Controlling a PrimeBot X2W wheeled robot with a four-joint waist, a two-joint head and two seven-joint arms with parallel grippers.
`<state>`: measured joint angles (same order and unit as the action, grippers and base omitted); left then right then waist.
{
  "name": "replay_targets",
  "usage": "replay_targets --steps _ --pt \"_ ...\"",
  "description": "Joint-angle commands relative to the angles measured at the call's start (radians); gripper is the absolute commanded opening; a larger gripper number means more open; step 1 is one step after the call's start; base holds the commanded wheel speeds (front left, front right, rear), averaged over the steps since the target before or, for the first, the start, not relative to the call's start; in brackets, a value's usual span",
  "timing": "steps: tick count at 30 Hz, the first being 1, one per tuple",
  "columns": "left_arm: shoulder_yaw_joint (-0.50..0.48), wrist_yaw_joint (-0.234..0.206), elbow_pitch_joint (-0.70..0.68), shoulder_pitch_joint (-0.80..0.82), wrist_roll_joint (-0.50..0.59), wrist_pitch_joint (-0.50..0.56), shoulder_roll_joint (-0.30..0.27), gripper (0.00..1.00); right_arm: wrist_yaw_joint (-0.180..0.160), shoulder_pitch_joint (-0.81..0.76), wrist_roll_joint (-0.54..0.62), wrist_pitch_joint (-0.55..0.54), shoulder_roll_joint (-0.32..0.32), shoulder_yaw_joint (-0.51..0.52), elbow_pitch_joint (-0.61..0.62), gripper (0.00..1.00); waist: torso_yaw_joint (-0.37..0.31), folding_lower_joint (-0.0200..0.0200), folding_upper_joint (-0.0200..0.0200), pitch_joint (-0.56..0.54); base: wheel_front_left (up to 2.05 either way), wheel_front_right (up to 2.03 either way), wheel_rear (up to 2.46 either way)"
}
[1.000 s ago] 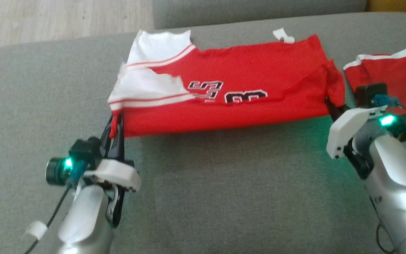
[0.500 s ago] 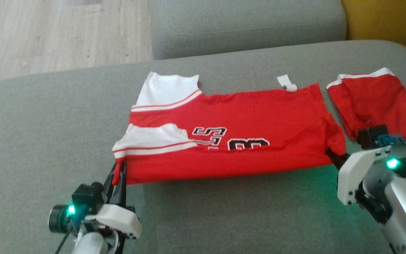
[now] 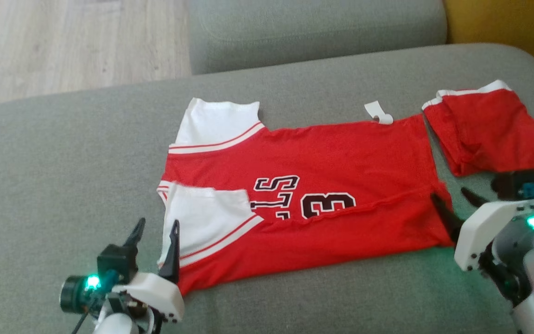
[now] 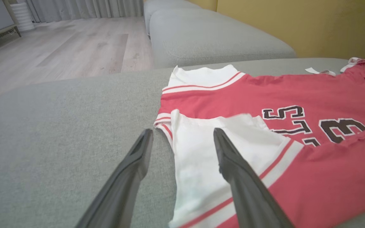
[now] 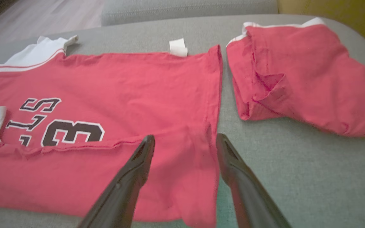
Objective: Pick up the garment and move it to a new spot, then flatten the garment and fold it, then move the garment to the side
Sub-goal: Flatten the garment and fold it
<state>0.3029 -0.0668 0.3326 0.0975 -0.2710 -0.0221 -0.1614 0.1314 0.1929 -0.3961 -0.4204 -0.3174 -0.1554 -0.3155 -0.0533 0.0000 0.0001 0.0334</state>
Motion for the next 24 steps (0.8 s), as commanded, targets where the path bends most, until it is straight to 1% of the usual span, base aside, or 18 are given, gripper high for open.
replay_targets --steps 1,4,5,8,11,13,16,19,21,24 --pt "-0.042 -0.013 -0.053 0.066 0.011 -0.019 -0.022 1.00 -0.001 0.039 0.026 0.028 -0.001 0.017 0.053 1.00 -0.009 0.0000 -0.0001 0.023 0.00 0.00 0.00" --pt "-0.056 -0.017 -0.087 0.106 0.011 -0.053 -0.028 1.00 -0.001 0.064 0.060 0.078 0.021 0.063 0.076 1.00 -0.016 0.0000 -0.0001 0.053 0.00 0.00 0.00" --pt "-0.056 -0.017 -0.087 0.106 0.011 -0.053 -0.028 1.00 -0.001 0.064 0.060 0.078 0.021 0.063 0.076 1.00 -0.016 0.0000 -0.0001 0.053 0.00 0.00 0.00" --pt "-0.074 -0.013 -0.118 0.168 0.011 -0.085 -0.042 1.00 -0.001 0.107 0.098 0.134 0.042 0.097 0.097 1.00 -0.024 0.0000 -0.0001 0.096 0.00 0.00 0.00" --pt "-0.080 0.013 -0.125 0.256 0.014 -0.085 -0.068 1.00 -0.001 0.163 0.128 0.179 0.059 0.117 0.101 1.00 -0.037 0.0000 -0.0001 0.148 0.00 0.00 0.00" --pt "-0.073 0.045 -0.118 0.333 0.018 -0.066 -0.092 1.00 -0.001 0.204 0.147 0.200 0.064 0.119 0.097 1.00 -0.046 0.0000 -0.0001 0.186 0.00 0.00 0.00" --pt "-0.057 0.118 -0.079 0.471 0.010 -0.014 -0.128 1.00 -0.001 0.276 0.164 0.225 0.067 0.115 0.084 1.00 -0.065 0.0000 -0.0001 0.244 0.00 0.00 0.00" --pt "-0.025 0.171 -0.003 0.615 -0.012 0.081 -0.165 1.00 -0.001 0.353 0.173 0.240 0.067 0.105 0.069 1.00 -0.090 0.0000 -0.0001 0.306 0.00 0.00 0.00" --pt "0.017 0.190 0.061 0.709 -0.043 0.161 -0.189 1.00 -0.001 0.403 0.174 0.248 0.064 0.097 0.057 1.00 -0.107 0.0000 -0.0001 0.347 0.00 0.00 0.00" --pt "0.109 0.196 0.146 0.824 -0.100 0.269 -0.233 1.00 -0.001 0.467 0.179 0.269 0.061 0.098 0.035 1.00 -0.131 0.0000 -0.0001 0.394 0.00 0.00 0.00"
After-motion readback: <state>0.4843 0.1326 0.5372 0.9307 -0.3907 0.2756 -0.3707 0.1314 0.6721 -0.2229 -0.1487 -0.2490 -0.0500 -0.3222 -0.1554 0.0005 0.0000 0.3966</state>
